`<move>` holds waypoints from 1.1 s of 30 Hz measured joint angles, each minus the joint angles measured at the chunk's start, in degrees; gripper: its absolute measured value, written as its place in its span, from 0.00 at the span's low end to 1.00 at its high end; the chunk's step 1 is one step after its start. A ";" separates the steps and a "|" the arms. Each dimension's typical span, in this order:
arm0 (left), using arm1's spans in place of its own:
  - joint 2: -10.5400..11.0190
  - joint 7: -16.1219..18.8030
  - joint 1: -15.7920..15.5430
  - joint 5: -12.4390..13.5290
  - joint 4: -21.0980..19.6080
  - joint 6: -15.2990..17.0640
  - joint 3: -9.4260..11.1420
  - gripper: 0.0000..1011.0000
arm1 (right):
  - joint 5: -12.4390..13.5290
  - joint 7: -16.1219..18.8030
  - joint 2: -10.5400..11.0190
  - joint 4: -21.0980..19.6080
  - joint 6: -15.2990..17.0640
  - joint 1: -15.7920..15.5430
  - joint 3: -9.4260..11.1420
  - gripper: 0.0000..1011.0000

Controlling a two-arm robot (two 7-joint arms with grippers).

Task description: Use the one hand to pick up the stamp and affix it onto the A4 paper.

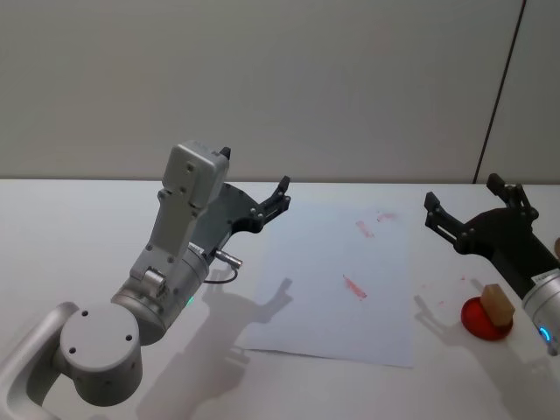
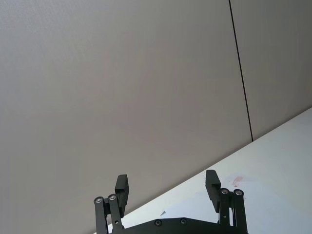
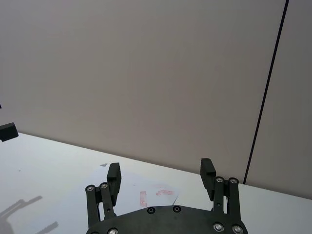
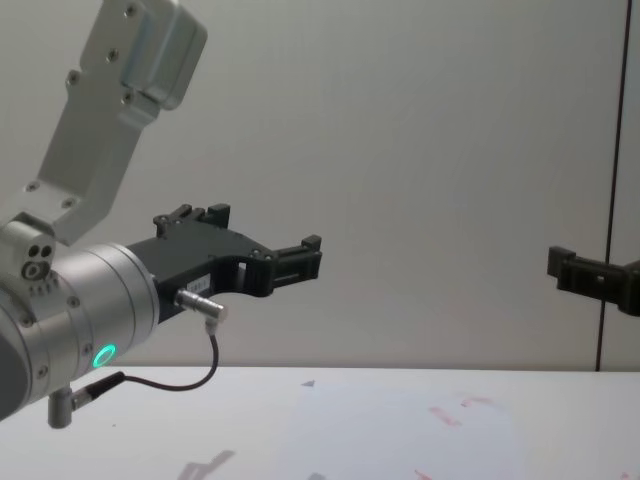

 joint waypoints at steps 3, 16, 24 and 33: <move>0.00 0.00 0.00 0.00 0.00 0.00 0.00 0.99 | 0.00 0.00 0.00 0.00 0.00 0.00 0.00 0.99; 0.00 0.00 0.00 0.00 0.00 0.00 0.00 0.99 | 0.08 -0.40 0.73 -0.68 0.09 -0.65 0.50 0.99; 0.00 0.00 0.00 0.00 0.00 0.00 0.00 0.99 | 0.92 -3.41 3.89 -4.81 1.14 -4.91 2.24 0.99; 0.00 -0.01 0.00 0.00 0.00 0.00 0.00 0.99 | 2.04 -6.94 7.70 -10.06 3.91 -11.82 4.06 0.99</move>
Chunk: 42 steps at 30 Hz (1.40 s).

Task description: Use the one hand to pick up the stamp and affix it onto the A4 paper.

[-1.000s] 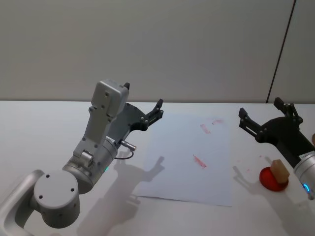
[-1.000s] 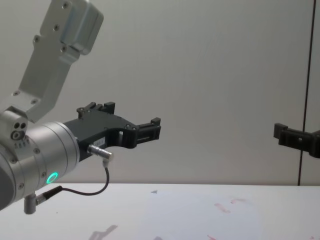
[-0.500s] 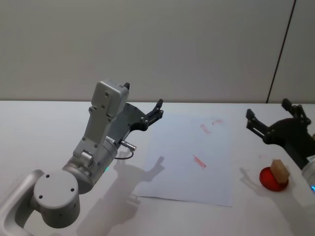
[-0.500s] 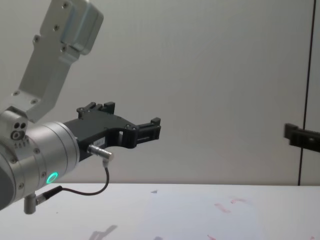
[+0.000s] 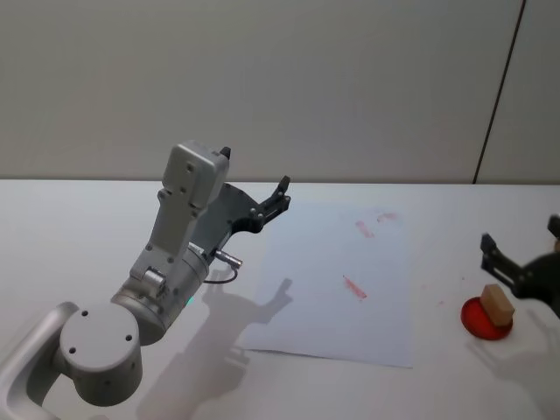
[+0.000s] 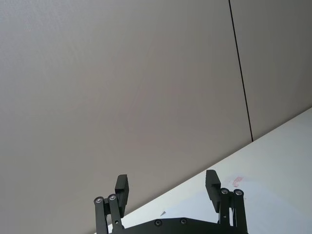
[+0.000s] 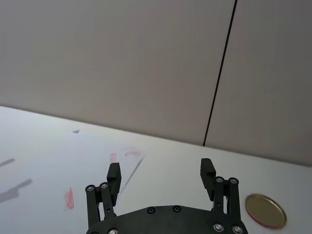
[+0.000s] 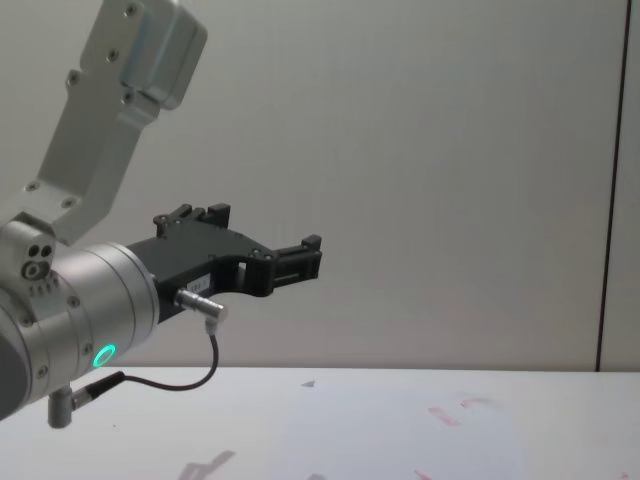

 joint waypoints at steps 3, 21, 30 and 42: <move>0.00 0.00 0.00 0.00 0.00 0.00 0.00 0.99 | 0.35 -0.88 0.63 -0.89 0.76 -1.60 0.36 0.99; 0.00 0.00 0.00 0.00 0.00 0.00 0.00 0.99 | 3.68 -6.46 0.73 -2.20 6.62 -8.53 1.79 0.99; 0.00 0.01 0.00 0.00 0.00 0.00 0.00 0.99 | 3.10 -5.09 -1.21 0.78 8.39 -6.70 1.16 0.99; 0.00 0.00 0.00 0.00 0.00 0.00 0.00 0.99 | 0.00 -3.17 -3.97 5.55 8.99 -3.31 -0.03 0.99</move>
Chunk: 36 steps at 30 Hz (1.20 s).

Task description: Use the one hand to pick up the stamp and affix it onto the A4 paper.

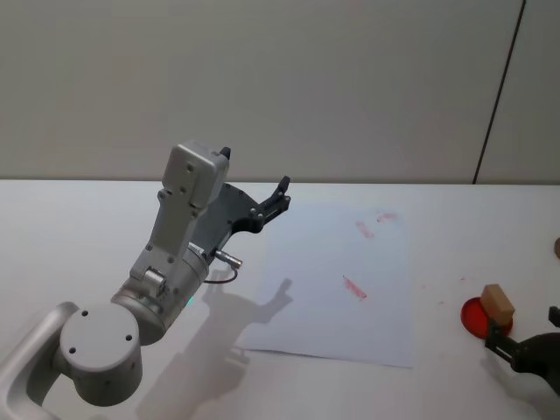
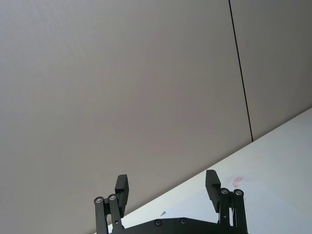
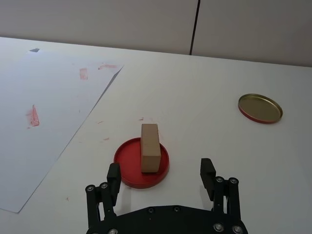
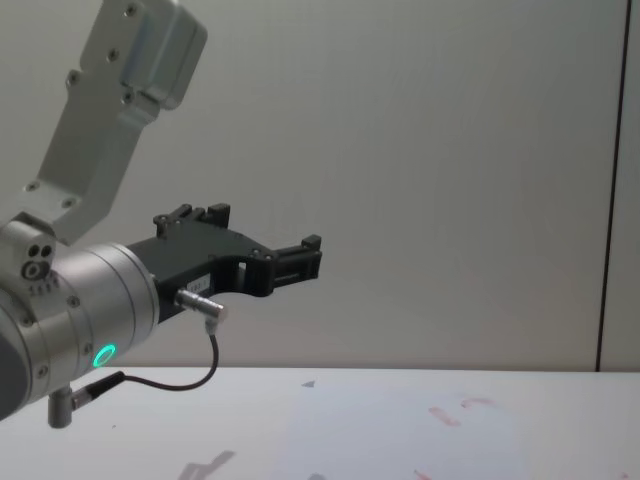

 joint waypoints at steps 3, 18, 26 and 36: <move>0.00 0.00 0.00 0.00 0.00 0.00 0.00 0.99 | -0.77 0.42 -0.63 1.17 -0.13 0.89 -0.25 0.99; 0.00 0.00 0.00 0.00 0.00 0.00 0.00 0.99 | -4.50 2.78 -3.50 6.81 -1.27 5.49 -1.23 0.99; 0.00 0.00 0.00 0.00 0.00 0.00 0.00 0.99 | -5.74 3.79 -4.66 9.08 -1.54 7.28 -1.62 0.99; 0.00 0.00 0.00 0.00 0.00 0.00 0.00 0.99 | -6.58 4.51 -5.41 10.58 -1.71 8.47 -1.85 0.82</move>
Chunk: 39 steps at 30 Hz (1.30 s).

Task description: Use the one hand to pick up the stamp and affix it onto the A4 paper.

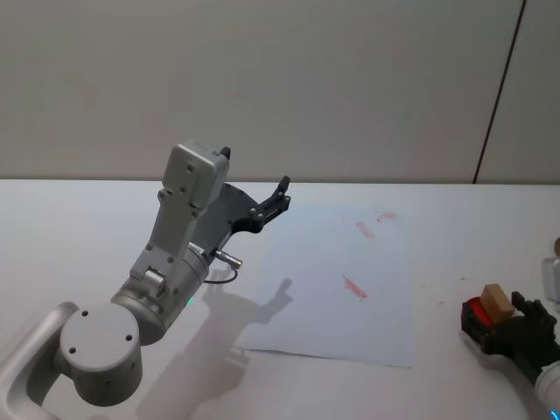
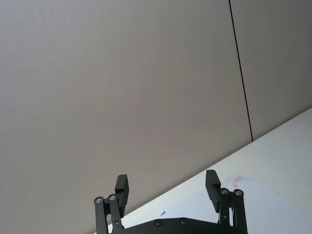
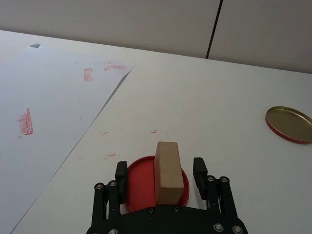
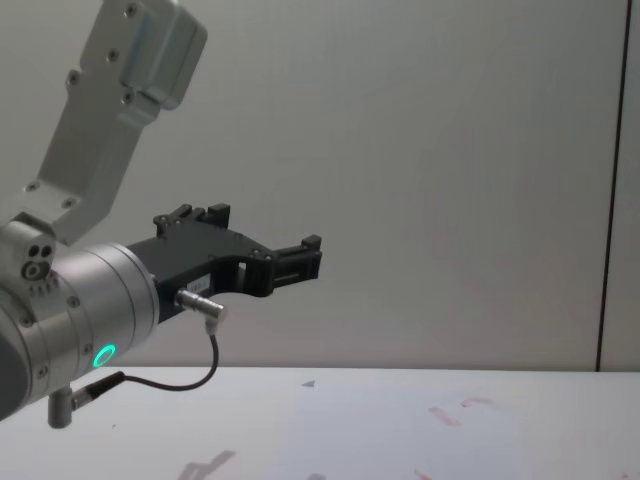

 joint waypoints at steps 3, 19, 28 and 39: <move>0.00 0.00 0.00 0.00 0.00 0.00 0.00 0.99 | -0.10 0.08 -0.09 0.20 -0.03 0.16 -0.03 0.75; 0.00 0.00 0.00 0.00 0.00 0.00 0.00 0.99 | -0.47 0.38 -0.45 0.86 -0.13 0.73 -0.16 0.24; 0.00 0.00 0.00 0.00 0.00 0.00 0.00 0.99 | -0.67 0.67 -0.44 0.75 -0.50 0.81 -0.07 0.22; 0.00 0.00 0.00 0.00 0.00 0.00 0.00 0.99 | -0.82 3.55 -0.30 -2.18 -3.15 1.58 0.20 0.22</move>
